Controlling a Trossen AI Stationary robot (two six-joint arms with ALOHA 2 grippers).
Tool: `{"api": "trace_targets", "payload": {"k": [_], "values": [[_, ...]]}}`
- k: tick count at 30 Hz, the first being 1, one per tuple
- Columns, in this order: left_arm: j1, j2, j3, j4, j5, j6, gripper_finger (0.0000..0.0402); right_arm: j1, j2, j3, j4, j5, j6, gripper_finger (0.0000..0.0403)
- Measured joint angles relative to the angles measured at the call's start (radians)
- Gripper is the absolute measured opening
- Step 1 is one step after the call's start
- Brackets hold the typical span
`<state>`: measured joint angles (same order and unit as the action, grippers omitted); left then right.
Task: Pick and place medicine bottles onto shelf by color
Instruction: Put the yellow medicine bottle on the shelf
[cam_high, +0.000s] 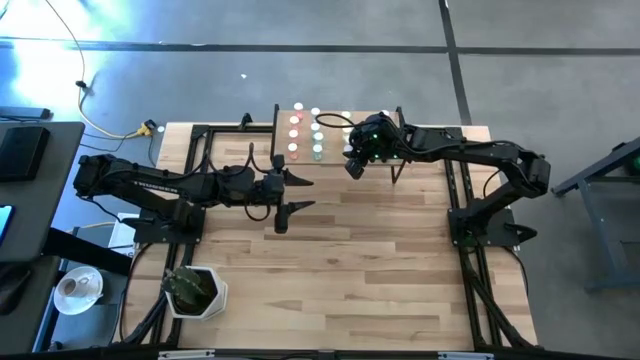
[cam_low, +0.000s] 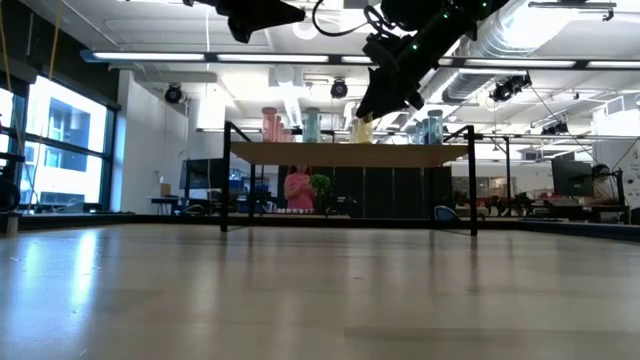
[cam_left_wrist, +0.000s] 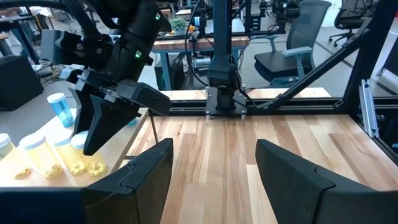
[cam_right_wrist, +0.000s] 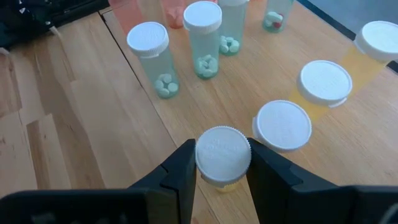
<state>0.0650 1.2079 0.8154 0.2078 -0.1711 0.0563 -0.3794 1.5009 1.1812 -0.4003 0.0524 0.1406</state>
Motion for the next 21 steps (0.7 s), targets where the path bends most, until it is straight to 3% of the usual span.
{"api": "trace_targets", "payload": {"k": [21], "values": [[0.0,0.0,0.0,-0.002,0.0,0.0,0.022,0.0,0.001,0.0,-0.006,-0.003,0.01,0.011]]}}
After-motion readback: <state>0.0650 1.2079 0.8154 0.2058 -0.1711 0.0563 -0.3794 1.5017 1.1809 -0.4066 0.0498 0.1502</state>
